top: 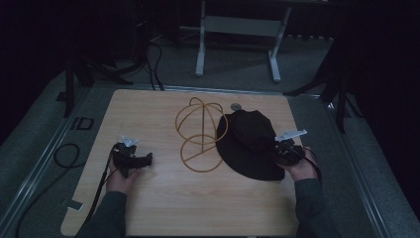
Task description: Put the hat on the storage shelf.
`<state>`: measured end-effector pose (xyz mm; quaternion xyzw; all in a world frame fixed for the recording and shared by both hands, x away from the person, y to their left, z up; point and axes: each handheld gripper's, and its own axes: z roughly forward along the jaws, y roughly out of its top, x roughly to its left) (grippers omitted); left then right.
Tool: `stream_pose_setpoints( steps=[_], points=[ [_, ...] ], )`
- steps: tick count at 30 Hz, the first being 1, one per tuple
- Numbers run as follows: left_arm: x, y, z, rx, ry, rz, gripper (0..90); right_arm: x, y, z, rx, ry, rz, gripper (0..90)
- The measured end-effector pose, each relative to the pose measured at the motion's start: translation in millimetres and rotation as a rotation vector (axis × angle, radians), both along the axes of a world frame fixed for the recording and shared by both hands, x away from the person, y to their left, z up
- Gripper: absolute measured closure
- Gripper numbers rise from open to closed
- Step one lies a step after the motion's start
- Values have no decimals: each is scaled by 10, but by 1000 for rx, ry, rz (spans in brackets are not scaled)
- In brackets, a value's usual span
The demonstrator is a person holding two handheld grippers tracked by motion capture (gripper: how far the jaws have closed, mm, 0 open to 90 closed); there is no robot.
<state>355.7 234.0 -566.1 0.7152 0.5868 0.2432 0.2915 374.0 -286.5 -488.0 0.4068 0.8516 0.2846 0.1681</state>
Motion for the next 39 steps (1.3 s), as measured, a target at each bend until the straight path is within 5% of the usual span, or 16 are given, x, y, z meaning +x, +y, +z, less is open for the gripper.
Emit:
stream_pose_setpoints(
  steps=[13,39],
  points=[
    [0,0,0,0,0,0,90,13,84,58,-23,-28,24,859],
    [0,0,0,0,0,0,90,-74,54,242,65,-130,22,873]
  ],
)
